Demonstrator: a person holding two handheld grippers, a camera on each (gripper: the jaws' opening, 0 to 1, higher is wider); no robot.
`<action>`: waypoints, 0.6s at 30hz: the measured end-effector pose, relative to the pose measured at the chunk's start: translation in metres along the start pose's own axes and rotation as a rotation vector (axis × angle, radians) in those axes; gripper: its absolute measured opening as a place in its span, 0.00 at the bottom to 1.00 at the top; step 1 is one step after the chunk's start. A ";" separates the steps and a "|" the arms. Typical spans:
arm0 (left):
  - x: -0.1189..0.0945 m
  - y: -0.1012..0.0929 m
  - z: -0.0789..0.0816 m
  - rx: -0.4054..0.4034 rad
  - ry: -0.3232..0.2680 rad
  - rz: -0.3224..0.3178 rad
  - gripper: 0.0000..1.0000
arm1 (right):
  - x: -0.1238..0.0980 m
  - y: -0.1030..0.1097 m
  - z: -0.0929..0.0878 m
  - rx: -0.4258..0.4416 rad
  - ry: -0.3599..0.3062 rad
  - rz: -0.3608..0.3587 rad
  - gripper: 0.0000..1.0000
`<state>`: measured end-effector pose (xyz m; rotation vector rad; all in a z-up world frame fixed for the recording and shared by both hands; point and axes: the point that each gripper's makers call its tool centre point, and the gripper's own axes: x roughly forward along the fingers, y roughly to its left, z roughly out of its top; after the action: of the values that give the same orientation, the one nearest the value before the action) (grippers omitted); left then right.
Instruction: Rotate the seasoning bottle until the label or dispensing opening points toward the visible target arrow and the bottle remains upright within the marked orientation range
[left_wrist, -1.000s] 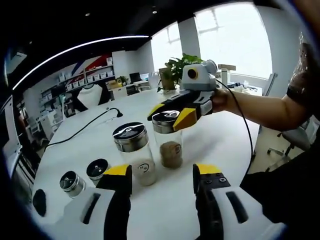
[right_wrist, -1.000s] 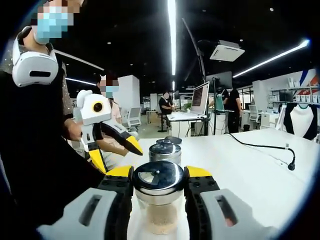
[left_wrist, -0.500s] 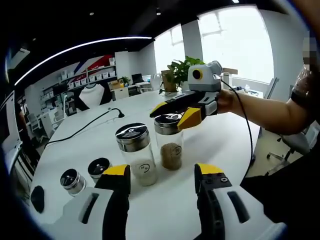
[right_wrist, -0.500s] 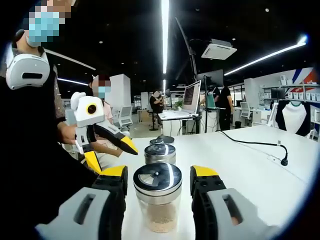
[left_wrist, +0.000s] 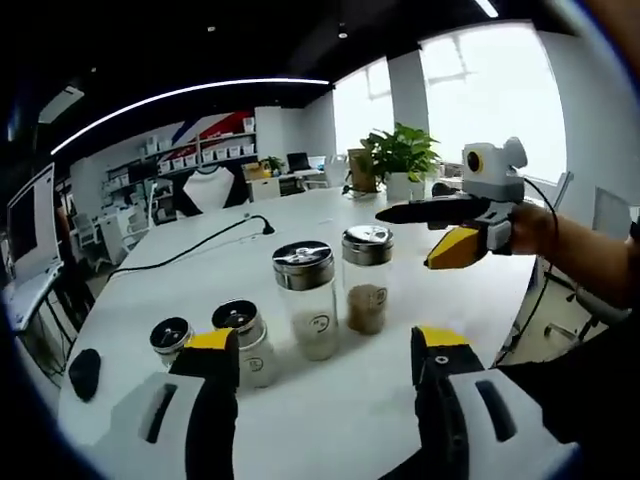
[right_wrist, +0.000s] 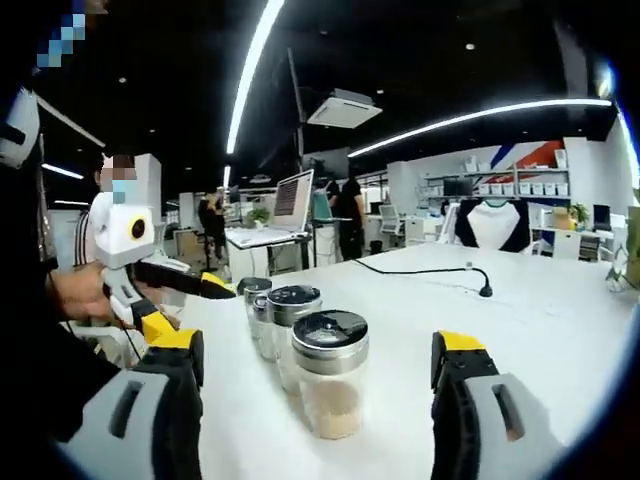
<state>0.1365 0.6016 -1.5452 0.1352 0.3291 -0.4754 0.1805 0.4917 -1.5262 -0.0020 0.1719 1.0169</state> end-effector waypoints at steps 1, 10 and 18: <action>-0.002 0.003 -0.001 -0.007 -0.002 0.012 0.80 | -0.003 0.005 -0.003 0.013 -0.007 -0.064 1.00; -0.030 0.067 -0.033 -0.117 0.020 0.245 1.00 | -0.001 0.027 -0.019 -0.040 0.084 -0.371 1.00; -0.023 0.086 -0.030 -0.127 0.020 0.299 1.00 | 0.006 0.010 -0.010 -0.013 0.083 -0.466 1.00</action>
<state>0.1492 0.6934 -1.5609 0.0634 0.3509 -0.1570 0.1737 0.5016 -1.5361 -0.0920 0.2282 0.5534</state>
